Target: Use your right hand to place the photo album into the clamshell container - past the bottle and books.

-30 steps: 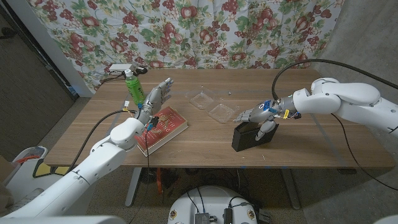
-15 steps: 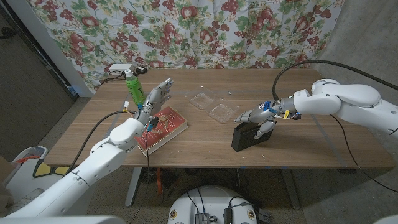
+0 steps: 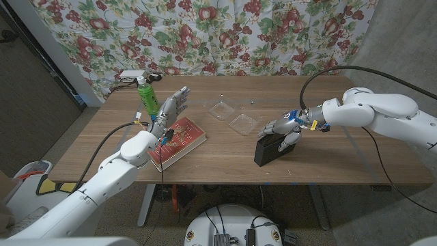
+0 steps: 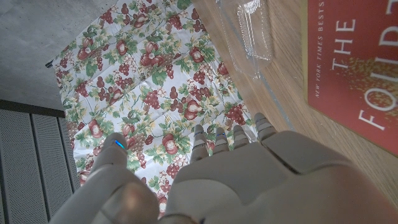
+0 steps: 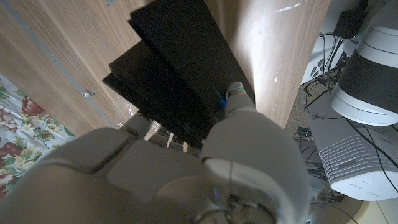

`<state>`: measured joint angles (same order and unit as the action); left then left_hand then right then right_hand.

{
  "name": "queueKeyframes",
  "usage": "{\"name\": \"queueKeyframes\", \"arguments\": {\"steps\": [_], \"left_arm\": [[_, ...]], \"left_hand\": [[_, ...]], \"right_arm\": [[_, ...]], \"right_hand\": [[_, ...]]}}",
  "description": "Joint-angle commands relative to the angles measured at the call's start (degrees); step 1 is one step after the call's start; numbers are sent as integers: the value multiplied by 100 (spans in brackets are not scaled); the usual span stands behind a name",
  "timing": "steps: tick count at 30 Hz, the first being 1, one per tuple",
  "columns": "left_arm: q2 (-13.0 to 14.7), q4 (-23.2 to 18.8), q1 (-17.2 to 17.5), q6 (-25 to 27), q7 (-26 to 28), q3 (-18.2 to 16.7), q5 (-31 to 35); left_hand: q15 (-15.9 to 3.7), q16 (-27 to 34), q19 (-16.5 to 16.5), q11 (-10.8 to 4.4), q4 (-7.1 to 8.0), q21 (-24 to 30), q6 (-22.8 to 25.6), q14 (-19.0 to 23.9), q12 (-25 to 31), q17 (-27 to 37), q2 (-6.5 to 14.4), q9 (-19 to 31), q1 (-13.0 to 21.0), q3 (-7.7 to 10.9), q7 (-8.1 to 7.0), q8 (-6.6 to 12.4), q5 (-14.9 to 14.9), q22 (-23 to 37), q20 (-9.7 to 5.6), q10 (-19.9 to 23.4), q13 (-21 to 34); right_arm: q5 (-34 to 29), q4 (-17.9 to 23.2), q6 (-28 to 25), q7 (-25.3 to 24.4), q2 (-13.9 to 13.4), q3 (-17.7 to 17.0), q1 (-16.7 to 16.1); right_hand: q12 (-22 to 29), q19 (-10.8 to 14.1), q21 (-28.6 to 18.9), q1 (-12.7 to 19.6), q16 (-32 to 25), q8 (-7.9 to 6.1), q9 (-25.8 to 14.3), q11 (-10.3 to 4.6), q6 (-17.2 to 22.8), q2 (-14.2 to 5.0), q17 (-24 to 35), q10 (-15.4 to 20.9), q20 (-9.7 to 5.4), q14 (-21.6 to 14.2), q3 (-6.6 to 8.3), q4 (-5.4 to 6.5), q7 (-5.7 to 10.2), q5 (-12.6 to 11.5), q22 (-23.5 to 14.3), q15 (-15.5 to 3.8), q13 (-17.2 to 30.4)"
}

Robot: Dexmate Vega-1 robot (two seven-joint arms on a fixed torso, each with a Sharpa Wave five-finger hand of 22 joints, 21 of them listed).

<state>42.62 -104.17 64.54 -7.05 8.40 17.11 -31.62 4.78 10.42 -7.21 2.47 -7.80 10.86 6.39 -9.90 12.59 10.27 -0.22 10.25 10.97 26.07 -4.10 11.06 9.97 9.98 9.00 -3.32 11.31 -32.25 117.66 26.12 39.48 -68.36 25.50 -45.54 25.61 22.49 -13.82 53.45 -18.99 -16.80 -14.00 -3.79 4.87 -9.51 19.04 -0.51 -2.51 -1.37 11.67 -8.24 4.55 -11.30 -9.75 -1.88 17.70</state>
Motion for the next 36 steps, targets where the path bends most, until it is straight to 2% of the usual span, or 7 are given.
{"name": "queueKeyframes", "arguments": {"steps": [1, 6, 12, 16, 24, 31, 36], "left_arm": [[-18, 14, 20, -33, 6, -8, 5], [-17, 11, 34, -36, 11, -13, 5], [-27, 15, 38, -44, 22, -14, 8], [-29, 12, 38, -40, 24, -10, 14], [-40, 38, -7, -36, -11, 12, 14], [-41, 51, -48, -26, -36, 28, 16], [-33, 59, -79, -22, -58, 36, 24]], "left_hand": [[37, 33, 15, 8, -16, 30, 41, -333, 20, 20, 12, 22, -12, -17, 13, -21, -4, 17, -12, -23, 10], [35, 33, 21, 7, -15, 32, 45, -333, 17, 20, 12, 22, -13, -20, 21, -20, -4, 17, -19, -29, 11], [29, 28, 21, 17, -15, 32, 44, -345, 15, 21, 11, 22, -16, -23, 23, -21, -4, 17, -20, -35, 10], [21, 27, 25, 15, -14, 33, 46, -350, 13, 21, 11, 22, -17, -25, 21, -21, -4, 17, -22, -39, 10], [21, 27, 24, 10, -13, 32, 48, -353, 12, 21, 12, 22, -20, -29, 22, -21, -3, 17, -21, -41, 10], [22, 28, 25, 7, -12, 31, 47, -354, 13, 21, 13, 22, -22, -33, 28, -22, -3, 17, -26, -38, 10], [23, 29, 27, 8, -12, 32, 48, -352, 15, 21, 13, 22, -24, -35, 23, -22, -3, 17, -28, -34, 10]], "right_arm": [[49, -49, -44, -96, 41, 20, -20], [111, -80, -49, -140, 58, 24, -26], [286, -146, -94, 29, 113, 97, 62], [330, -163, -93, 37, 119, 118, 75], [375, -201, -69, -123, 101, 79, 39], [407, -241, -27, -284, 92, 43, -7], [477, -259, -47, -383, 92, 2, -47]], "right_hand": [[99, 141, -8, 67, -91, -26, -23, -142, 128, 4, 83, 141, -251, -138, 63, 7, 64, 4, -28, -608, 46], [206, 285, -21, 126, -189, -79, -33, -174, 337, 7, 161, 328, -356, -311, 101, -11, 98, -4, -28, -704, 74], [377, 540, -36, 287, -339, -144, -39, -229, 640, -17, 289, 647, -620, -561, 191, -53, 155, -23, -15, -824, 114], [433, 699, -63, 379, -430, -172, -40, -279, 777, -39, 362, 763, -693, -709, 242, -62, 185, -26, -20, -887, 127], [639, 1241, -228, 599, -787, -181, -60, -384, 1010, -113, 719, 1177, -880, -1164, 391, -2, 286, -4, -68, -1041, 191], [988, 1539, -392, 835, -1173, -214, -55, -479, 1411, -112, 1195, 1670, -939, -1676, 515, 7, 301, 21, -132, -1116, 347], [1266, 1664, -545, 1013, -1416, -333, -76, -472, 1916, -106, 1554, 2038, -944, -2067, 579, 8, 363, 37, -190, -1140, 491]]}}
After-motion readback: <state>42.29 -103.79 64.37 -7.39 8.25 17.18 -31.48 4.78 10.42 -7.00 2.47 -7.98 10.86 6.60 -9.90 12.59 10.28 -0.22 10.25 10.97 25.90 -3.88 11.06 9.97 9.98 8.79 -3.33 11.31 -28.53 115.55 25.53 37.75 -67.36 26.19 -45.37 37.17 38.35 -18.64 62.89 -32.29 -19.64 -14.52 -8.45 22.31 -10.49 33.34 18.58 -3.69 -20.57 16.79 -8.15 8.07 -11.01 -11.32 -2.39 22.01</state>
